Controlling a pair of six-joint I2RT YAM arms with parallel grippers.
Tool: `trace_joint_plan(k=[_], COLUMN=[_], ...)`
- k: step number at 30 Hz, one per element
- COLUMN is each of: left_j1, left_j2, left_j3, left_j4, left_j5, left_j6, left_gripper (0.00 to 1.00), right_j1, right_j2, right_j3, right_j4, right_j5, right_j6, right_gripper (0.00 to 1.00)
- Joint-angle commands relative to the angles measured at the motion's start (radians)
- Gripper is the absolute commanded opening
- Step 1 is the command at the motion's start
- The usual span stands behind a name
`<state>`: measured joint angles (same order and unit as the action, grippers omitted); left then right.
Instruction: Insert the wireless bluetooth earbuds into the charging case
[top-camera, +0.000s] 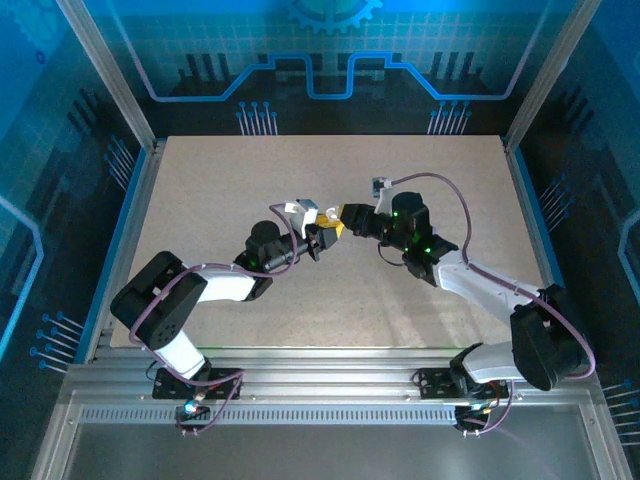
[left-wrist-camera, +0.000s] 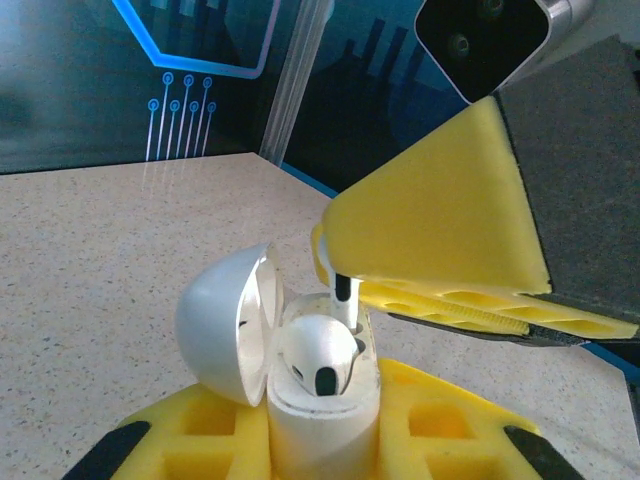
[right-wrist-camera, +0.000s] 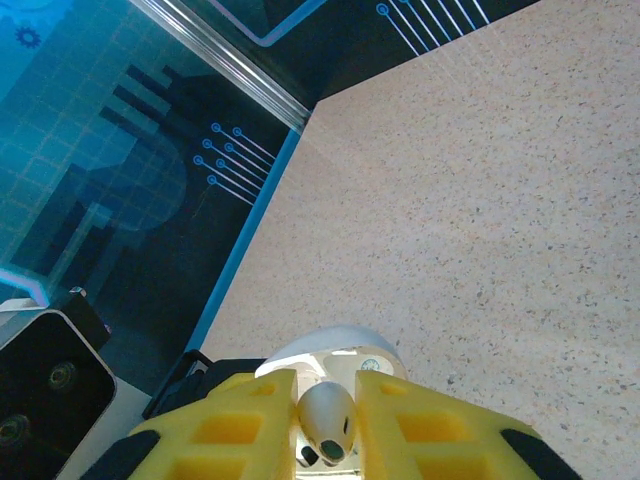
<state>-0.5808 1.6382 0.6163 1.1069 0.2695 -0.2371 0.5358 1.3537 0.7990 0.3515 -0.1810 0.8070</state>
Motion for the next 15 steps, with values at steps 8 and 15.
trace_joint_plan(k=[8,15], left_j1=[-0.002,-0.002], left_j2=[-0.051,-0.052], left_j3=[0.013,0.014], left_j4=[0.147,0.152], left_j5=[0.059,0.072], left_j6=[0.015,0.013], left_gripper=[0.17,0.17], right_j1=[-0.010,-0.014], right_j2=[-0.023,-0.031], right_j3=[-0.032,-0.033], right_j4=[-0.076,-0.105], right_j5=[0.010,0.016], right_j6=[-0.021,-0.021], right_gripper=[0.26,0.30])
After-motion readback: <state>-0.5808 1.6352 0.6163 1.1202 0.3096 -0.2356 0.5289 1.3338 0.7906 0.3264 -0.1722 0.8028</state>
